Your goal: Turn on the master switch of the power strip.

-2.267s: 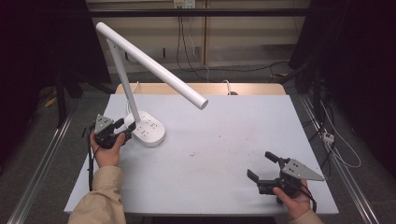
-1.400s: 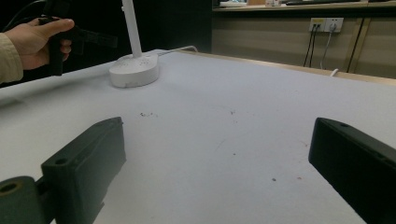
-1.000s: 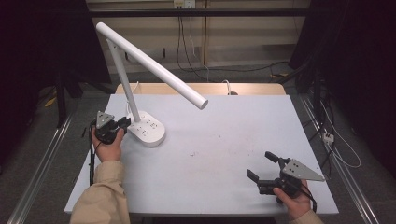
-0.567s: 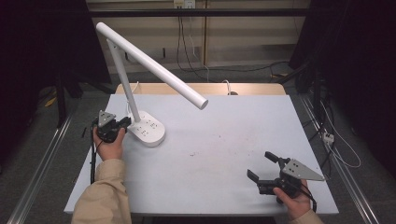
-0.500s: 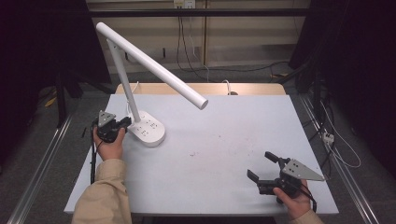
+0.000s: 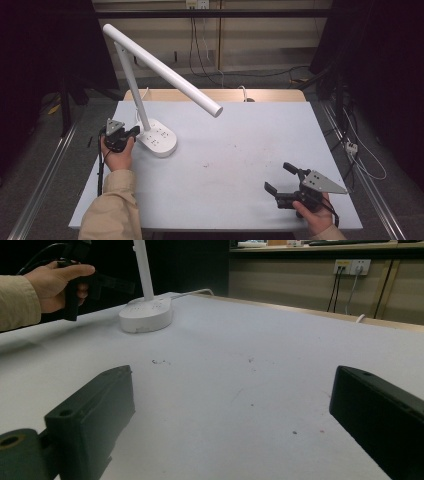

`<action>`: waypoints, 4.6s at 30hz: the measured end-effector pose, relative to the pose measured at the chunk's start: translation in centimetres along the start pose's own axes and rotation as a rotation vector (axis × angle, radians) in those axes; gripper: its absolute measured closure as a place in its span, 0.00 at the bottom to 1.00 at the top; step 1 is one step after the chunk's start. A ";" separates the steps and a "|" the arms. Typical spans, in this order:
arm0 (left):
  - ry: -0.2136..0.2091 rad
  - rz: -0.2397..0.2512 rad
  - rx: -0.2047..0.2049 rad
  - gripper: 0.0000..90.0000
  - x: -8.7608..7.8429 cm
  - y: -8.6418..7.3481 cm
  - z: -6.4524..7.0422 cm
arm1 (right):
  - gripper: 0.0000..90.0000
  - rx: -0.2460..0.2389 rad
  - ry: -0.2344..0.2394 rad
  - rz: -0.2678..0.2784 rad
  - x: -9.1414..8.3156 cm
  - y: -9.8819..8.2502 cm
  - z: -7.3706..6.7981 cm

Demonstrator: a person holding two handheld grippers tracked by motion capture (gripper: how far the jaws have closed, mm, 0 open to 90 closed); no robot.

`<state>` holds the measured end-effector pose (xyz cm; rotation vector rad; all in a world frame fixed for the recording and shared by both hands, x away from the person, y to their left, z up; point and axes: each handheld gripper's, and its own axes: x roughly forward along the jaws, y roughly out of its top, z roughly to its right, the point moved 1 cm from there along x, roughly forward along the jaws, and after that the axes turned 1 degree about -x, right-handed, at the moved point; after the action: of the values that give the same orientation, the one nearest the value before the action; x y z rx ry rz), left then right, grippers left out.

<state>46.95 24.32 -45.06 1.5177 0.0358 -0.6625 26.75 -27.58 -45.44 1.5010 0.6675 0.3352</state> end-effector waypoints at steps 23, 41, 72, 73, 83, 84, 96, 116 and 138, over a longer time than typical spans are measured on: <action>0.036 -0.037 -0.004 1.00 1.3 -0.7 0.0 | 0.04 -0.002 -0.001 0.001 0.0 0.0 0.1; 0.045 -0.043 -0.012 1.00 1.5 -0.8 0.0 | 0.04 0.000 0.000 0.000 -0.1 0.0 0.0; 0.084 -0.065 0.015 1.00 1.7 -0.8 0.5 | 0.04 -0.001 0.010 0.003 -0.1 0.0 -0.1; 0.084 -0.066 0.013 1.00 1.7 -0.8 0.5 | 0.04 0.000 0.011 0.003 -0.1 0.0 -0.1; 0.084 -0.071 0.006 1.00 1.8 -0.7 0.4 | 0.04 -0.001 0.010 0.004 -0.1 0.0 -0.1; 0.086 -0.075 0.011 1.00 1.8 -0.7 0.5 | 0.04 0.001 0.011 0.005 -0.1 0.0 -0.2; 0.088 -0.083 0.003 1.00 1.8 -0.7 0.4 | 0.04 0.000 0.009 0.007 -0.2 0.0 -0.1; 0.099 -0.097 -0.016 1.00 1.9 -0.5 0.6 | 0.04 0.004 0.007 0.011 -0.3 0.0 -0.1; 0.067 -0.072 -0.073 0.69 0.8 0.1 0.9 | 0.04 0.005 0.003 0.013 -0.3 0.1 0.1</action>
<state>47.32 23.16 -45.23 1.4734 0.1647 -0.6606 26.60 -27.80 -45.33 1.5099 0.6616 0.3463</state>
